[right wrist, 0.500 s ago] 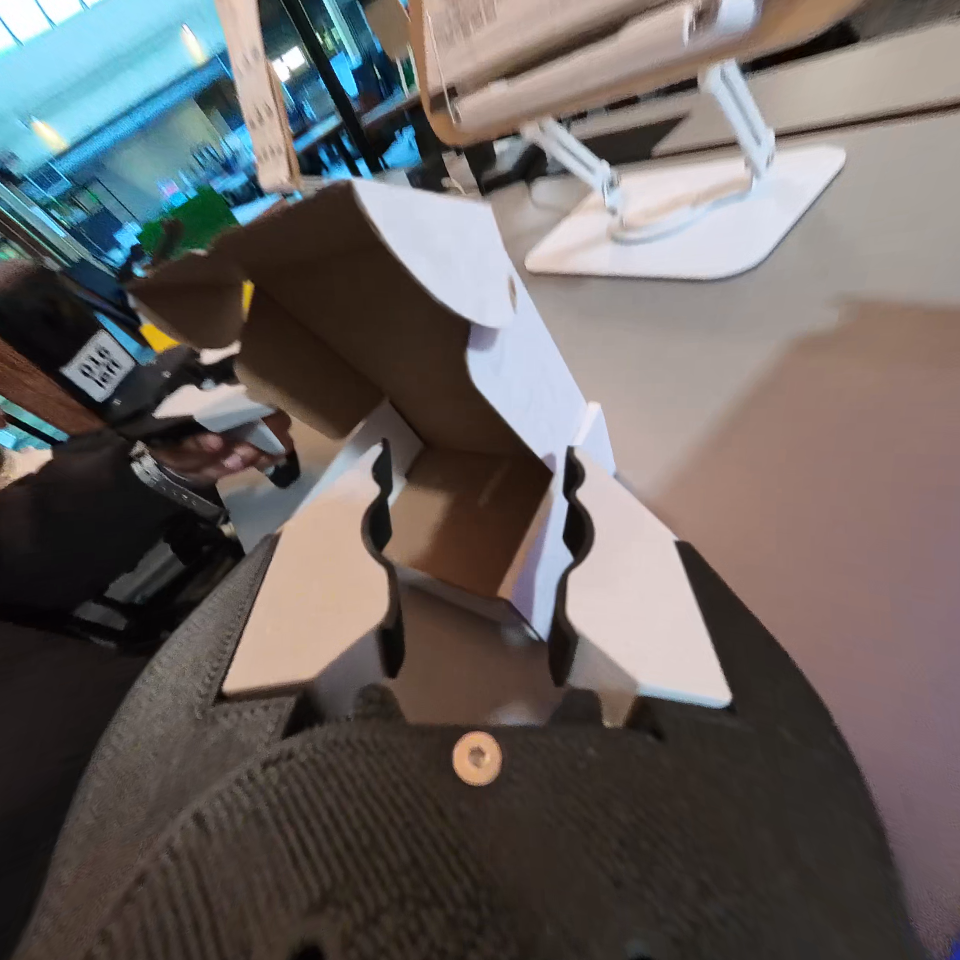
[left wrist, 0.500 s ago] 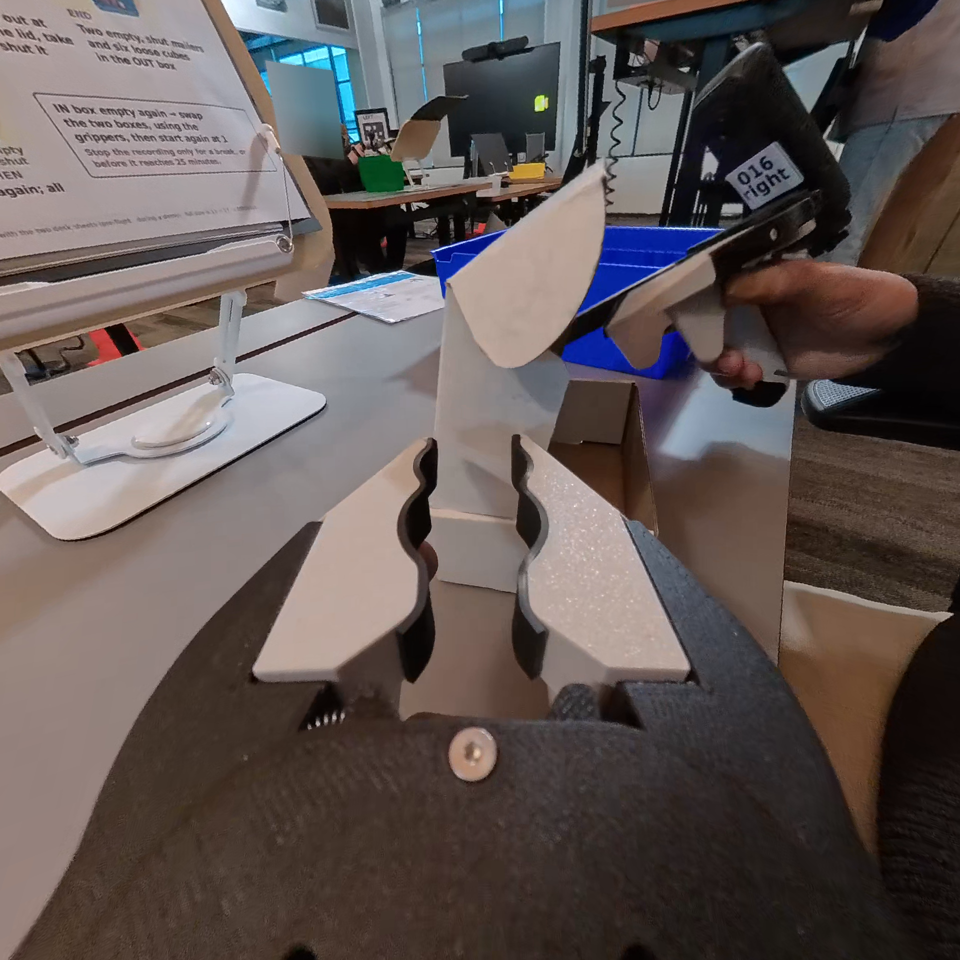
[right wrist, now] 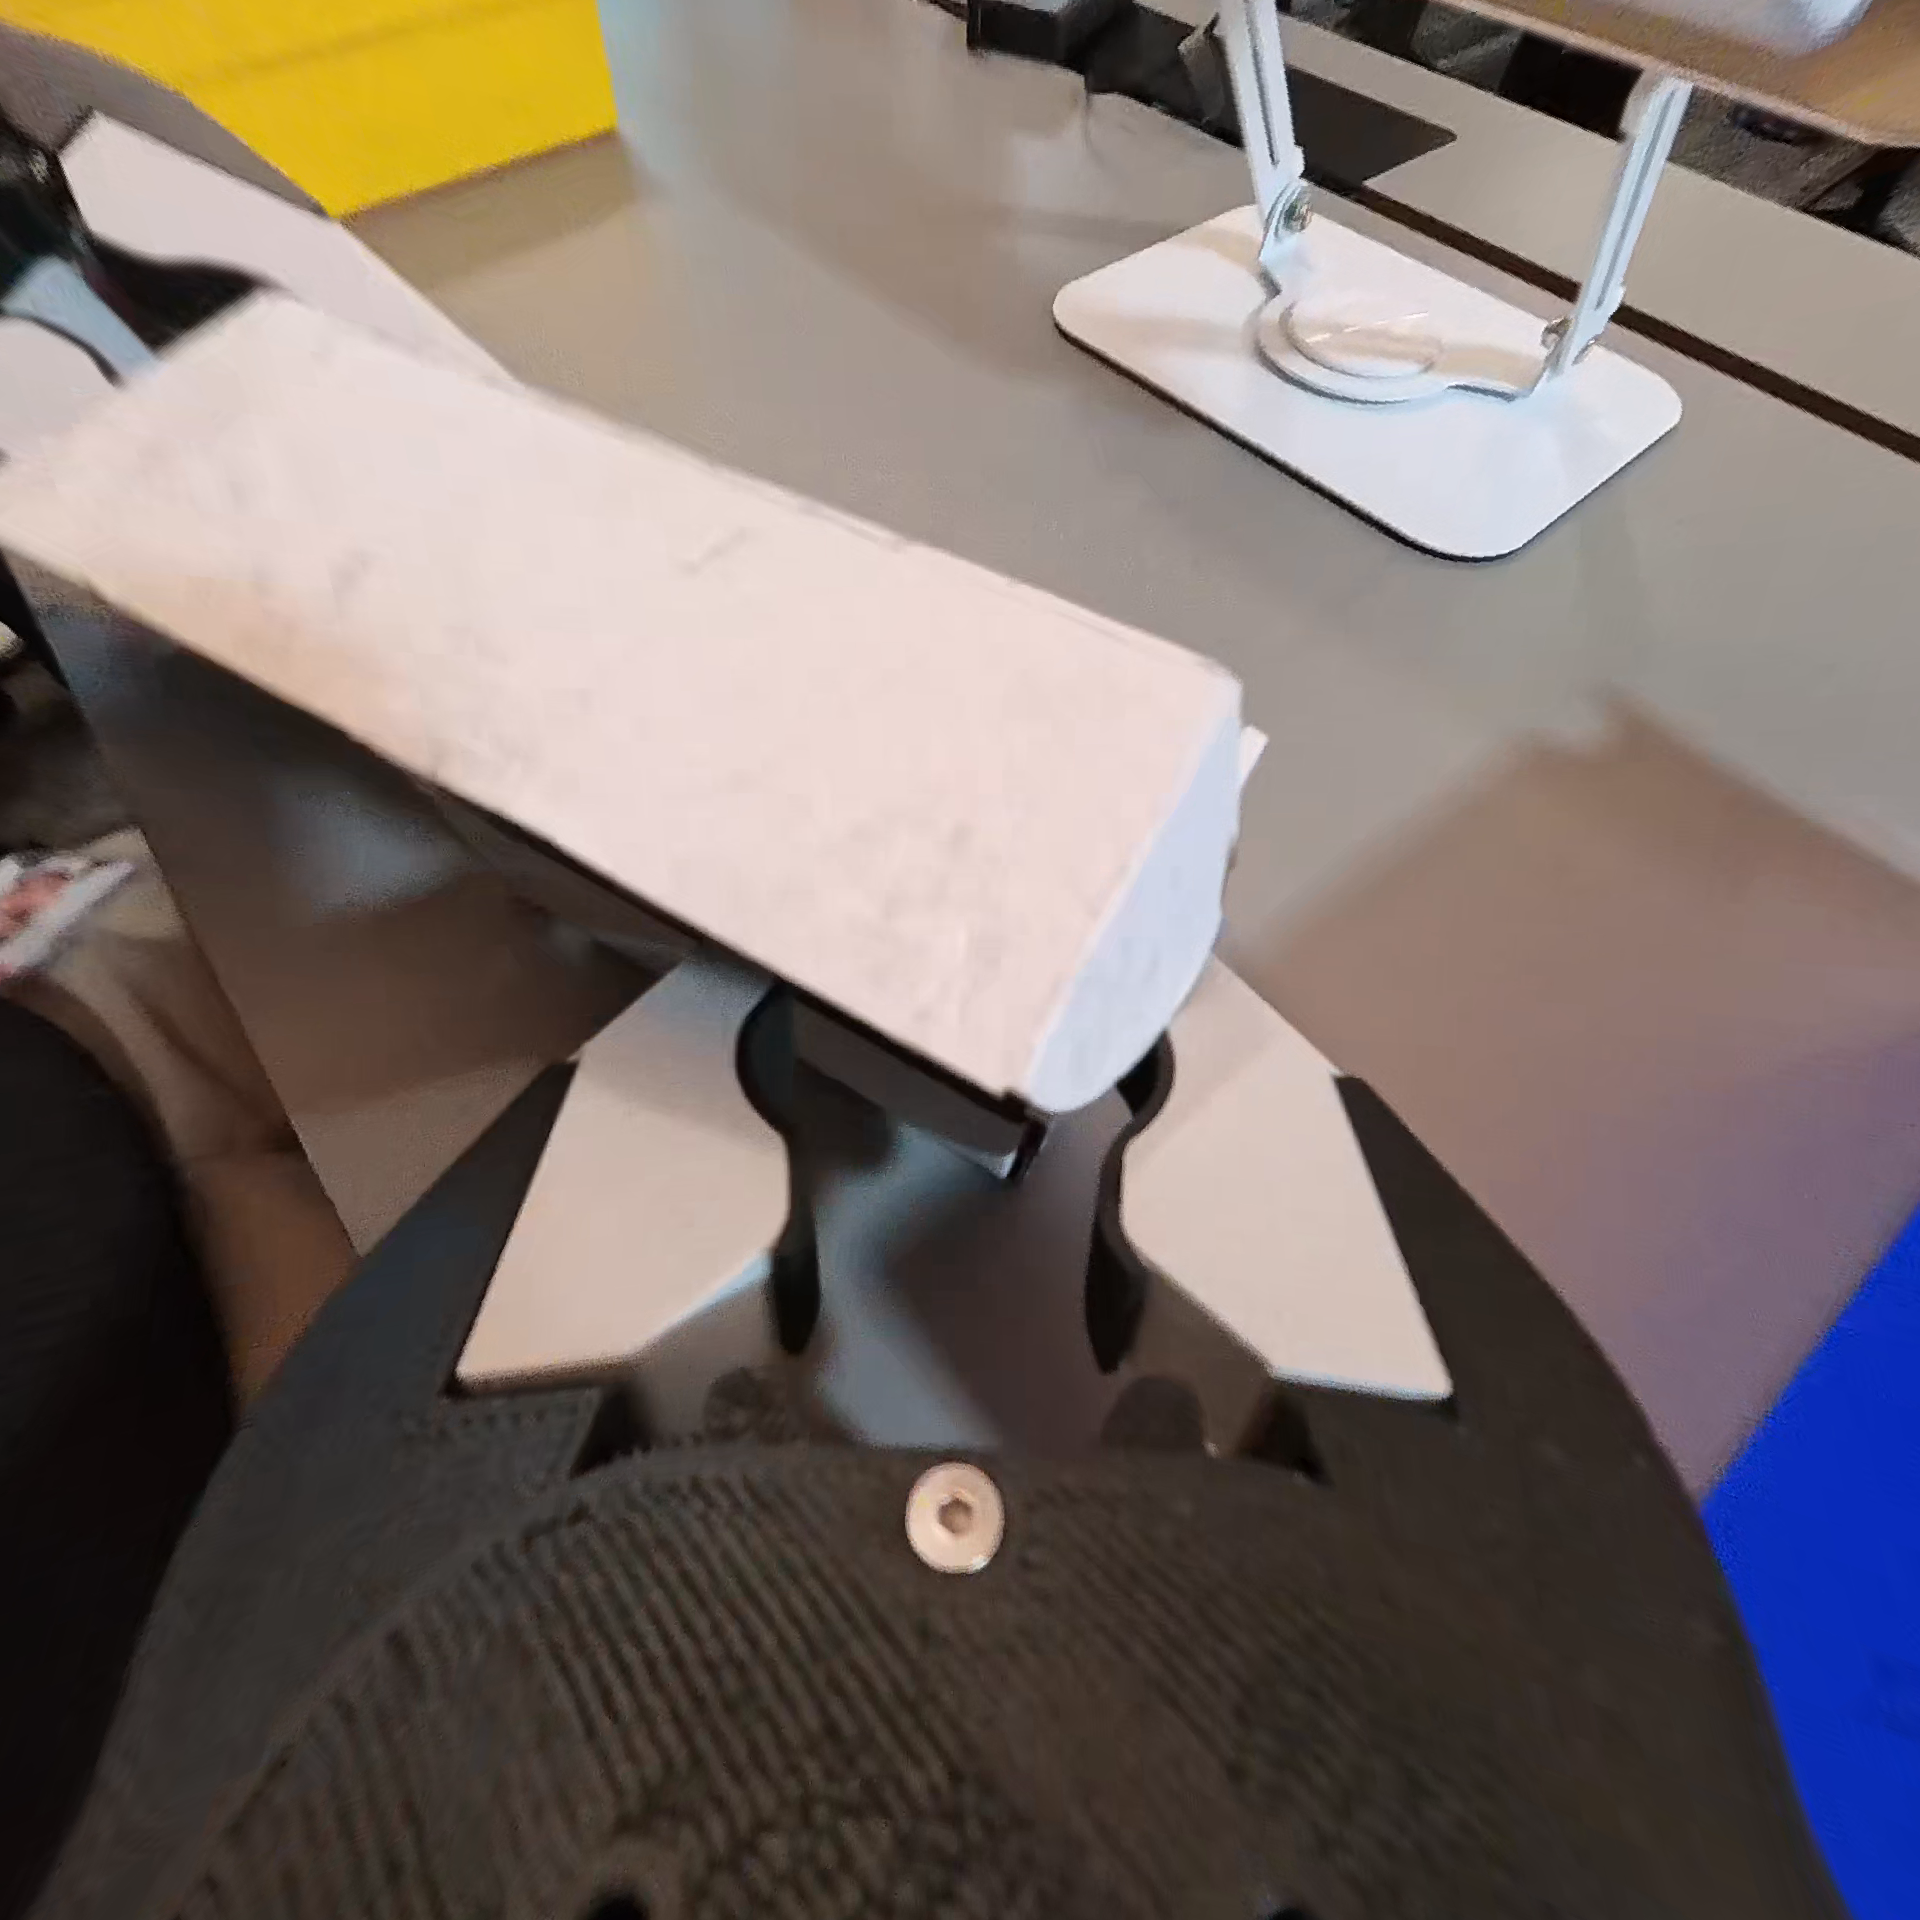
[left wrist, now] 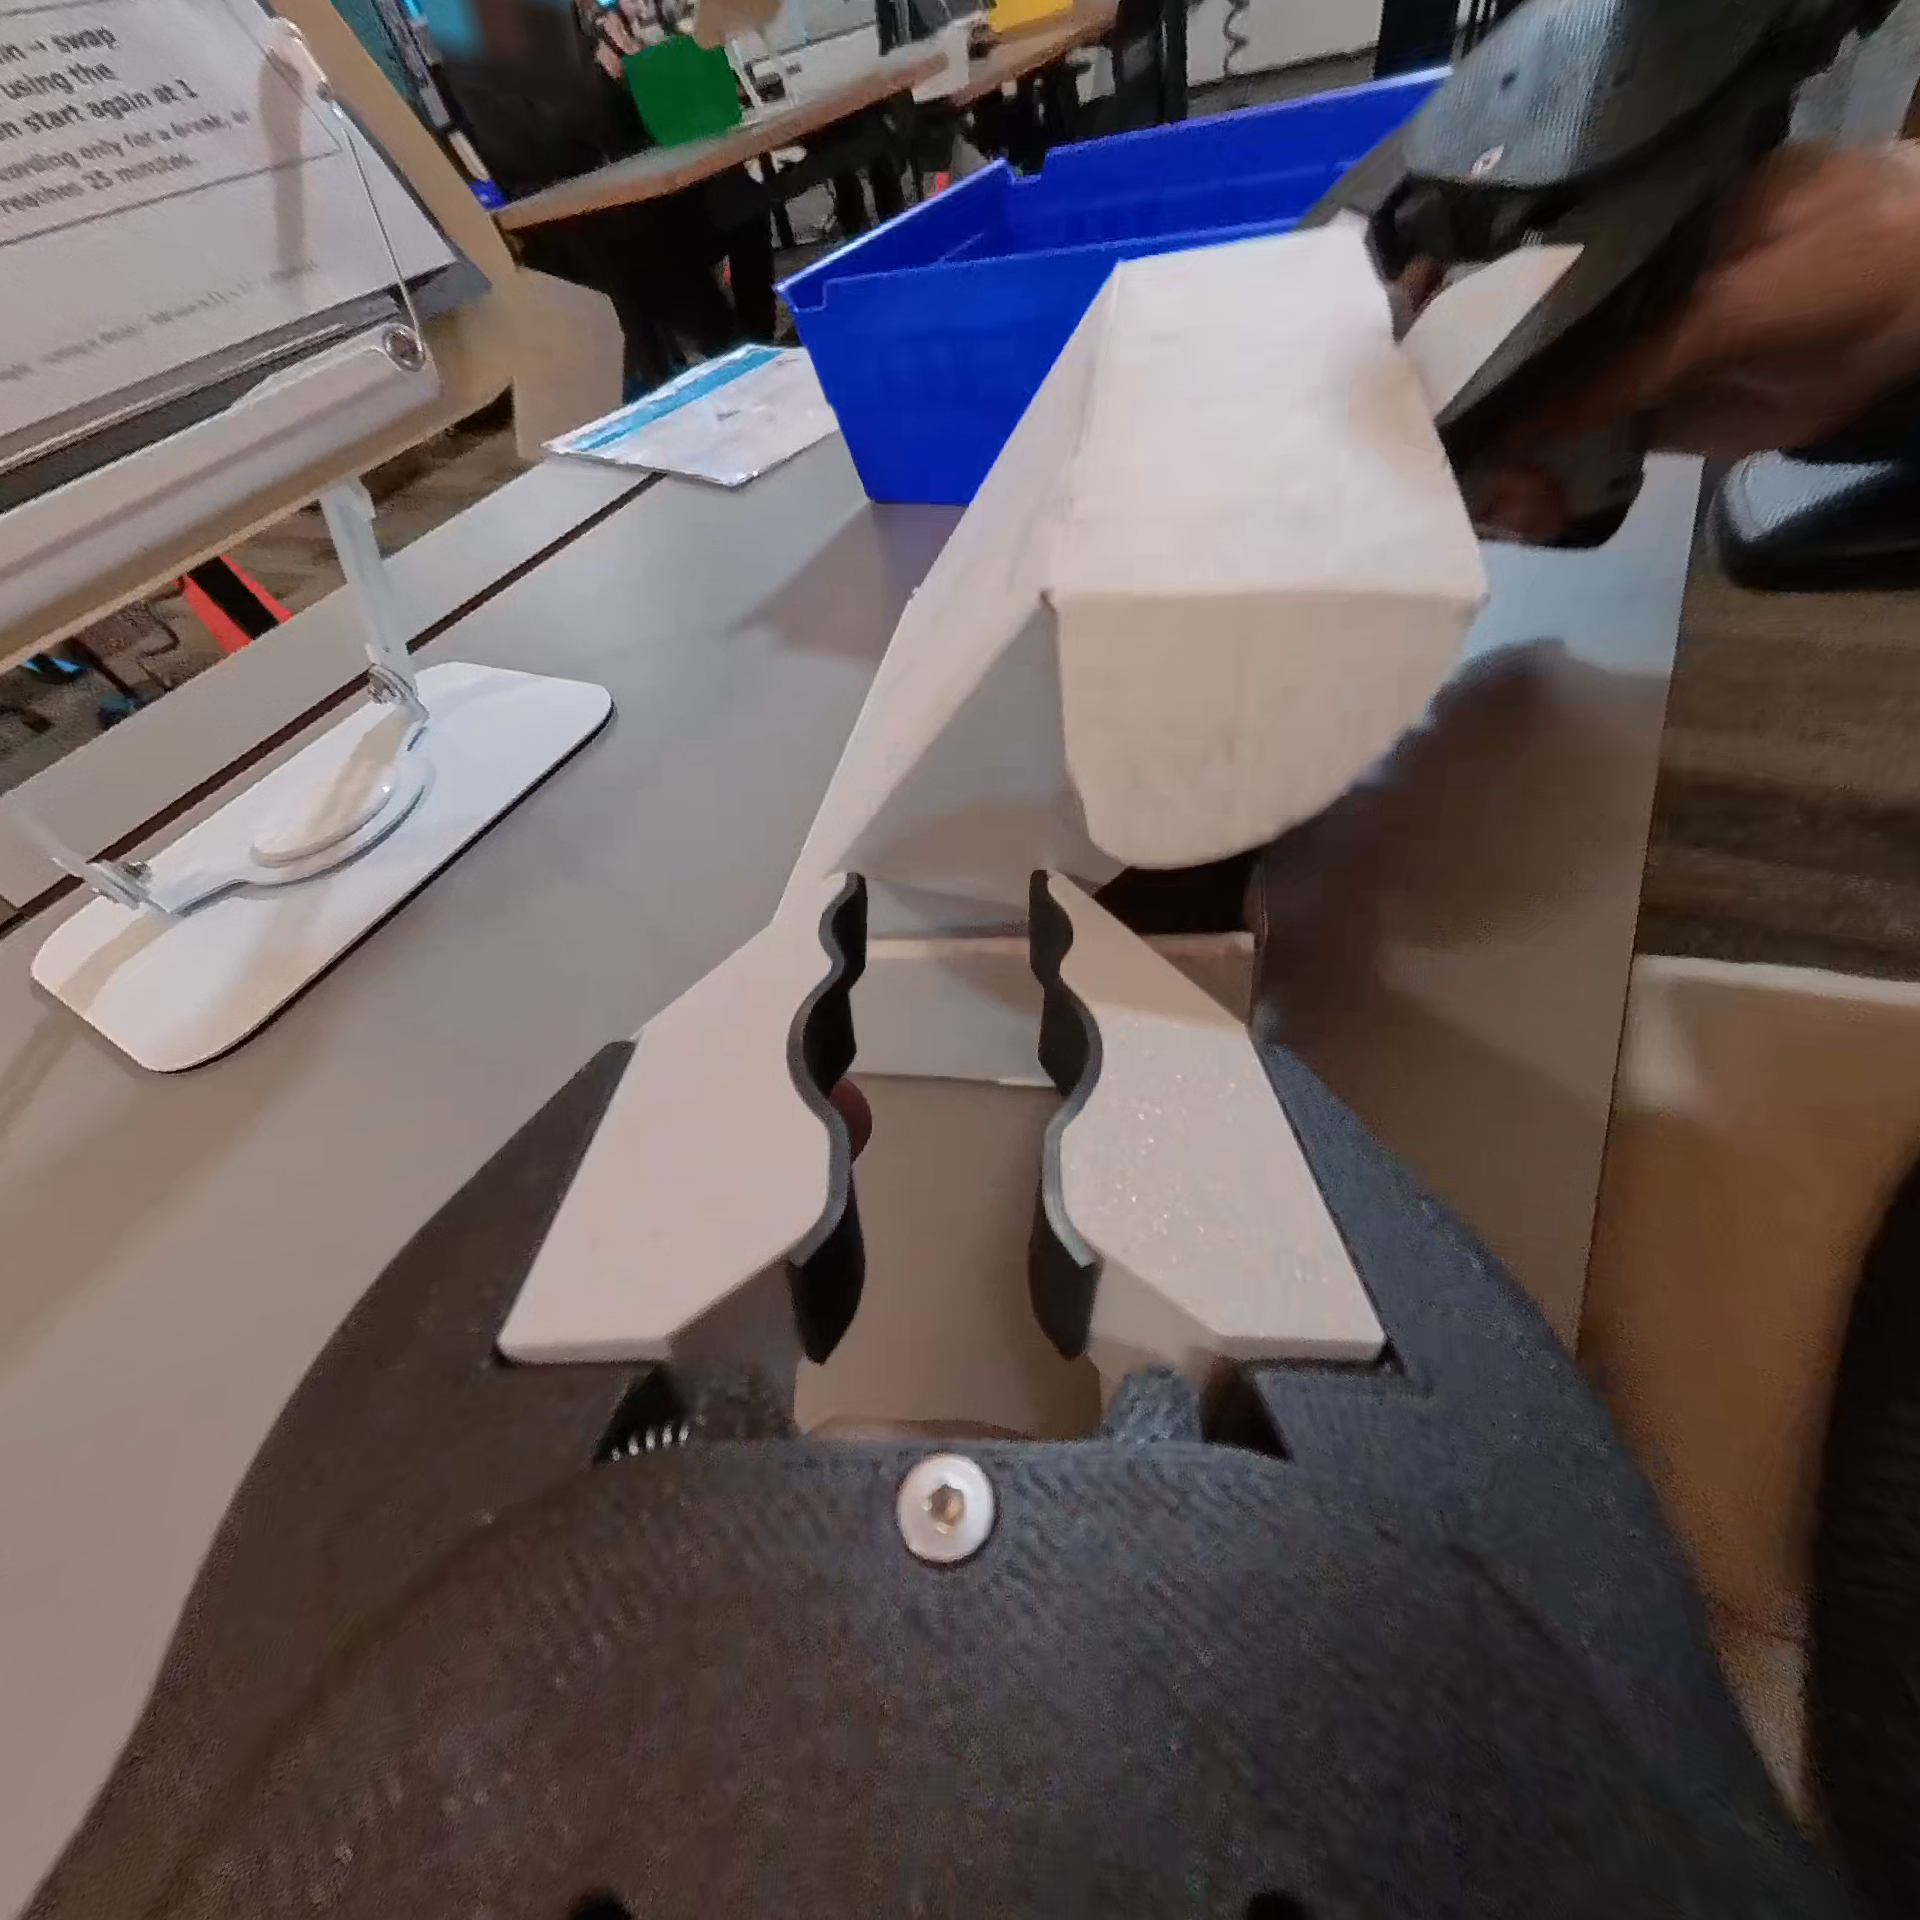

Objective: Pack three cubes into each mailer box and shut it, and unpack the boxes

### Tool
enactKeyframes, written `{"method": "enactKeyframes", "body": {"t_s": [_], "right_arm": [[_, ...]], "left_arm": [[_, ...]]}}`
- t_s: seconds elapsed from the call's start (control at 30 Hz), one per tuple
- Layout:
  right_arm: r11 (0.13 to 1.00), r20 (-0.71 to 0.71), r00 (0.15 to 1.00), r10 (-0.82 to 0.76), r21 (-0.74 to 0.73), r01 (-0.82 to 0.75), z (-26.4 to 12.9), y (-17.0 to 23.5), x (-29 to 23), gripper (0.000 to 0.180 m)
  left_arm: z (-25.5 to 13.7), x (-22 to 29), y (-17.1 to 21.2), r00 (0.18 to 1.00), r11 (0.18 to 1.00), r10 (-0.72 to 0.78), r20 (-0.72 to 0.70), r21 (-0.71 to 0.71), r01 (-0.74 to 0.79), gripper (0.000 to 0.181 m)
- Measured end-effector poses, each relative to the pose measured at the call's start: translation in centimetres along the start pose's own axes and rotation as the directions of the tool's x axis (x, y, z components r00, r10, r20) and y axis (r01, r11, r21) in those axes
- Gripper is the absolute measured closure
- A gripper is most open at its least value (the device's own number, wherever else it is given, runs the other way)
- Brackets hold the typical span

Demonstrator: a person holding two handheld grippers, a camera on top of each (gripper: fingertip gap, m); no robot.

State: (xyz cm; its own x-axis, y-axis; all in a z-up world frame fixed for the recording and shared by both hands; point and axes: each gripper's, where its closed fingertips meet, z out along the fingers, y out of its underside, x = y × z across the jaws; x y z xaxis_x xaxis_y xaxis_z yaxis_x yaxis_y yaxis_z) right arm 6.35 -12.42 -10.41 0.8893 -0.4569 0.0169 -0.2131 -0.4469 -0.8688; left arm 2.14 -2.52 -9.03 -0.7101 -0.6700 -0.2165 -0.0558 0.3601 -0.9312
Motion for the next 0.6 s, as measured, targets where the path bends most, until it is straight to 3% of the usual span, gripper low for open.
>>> {"method": "enactKeyframes", "body": {"t_s": [0.23,0.37,0.47,0.6], "right_arm": [[0.990,0.087,0.994,-0.063,-0.119,0.073,-2.4,1.5,-0.5,0.111],[0.971,0.024,1.000,0.009,-0.239,-0.003,-4.9,2.6,0.8,0.107],[0.989,-0.009,1.000,0.009,-0.150,-0.010,-6.5,1.3,1.1,0.105],[0.997,-0.025,0.998,-0.053,-0.060,0.051,-5.4,0.2,0.9,0.116]], "left_arm": [[-1.5,-2.7,0.1,0.991,0.992,-0.127,0.041,0.013,0.126,0.147],[-3.2,-4.5,-0.7,0.968,0.970,-0.231,0.103,0.098,0.221,0.147],[-3.9,-2.7,-1.8,0.972,0.967,-0.224,0.068,0.140,0.213,0.145],[-3.7,0.1,-2.1,0.984,0.986,-0.138,0.110,0.111,0.126,0.146]]}}
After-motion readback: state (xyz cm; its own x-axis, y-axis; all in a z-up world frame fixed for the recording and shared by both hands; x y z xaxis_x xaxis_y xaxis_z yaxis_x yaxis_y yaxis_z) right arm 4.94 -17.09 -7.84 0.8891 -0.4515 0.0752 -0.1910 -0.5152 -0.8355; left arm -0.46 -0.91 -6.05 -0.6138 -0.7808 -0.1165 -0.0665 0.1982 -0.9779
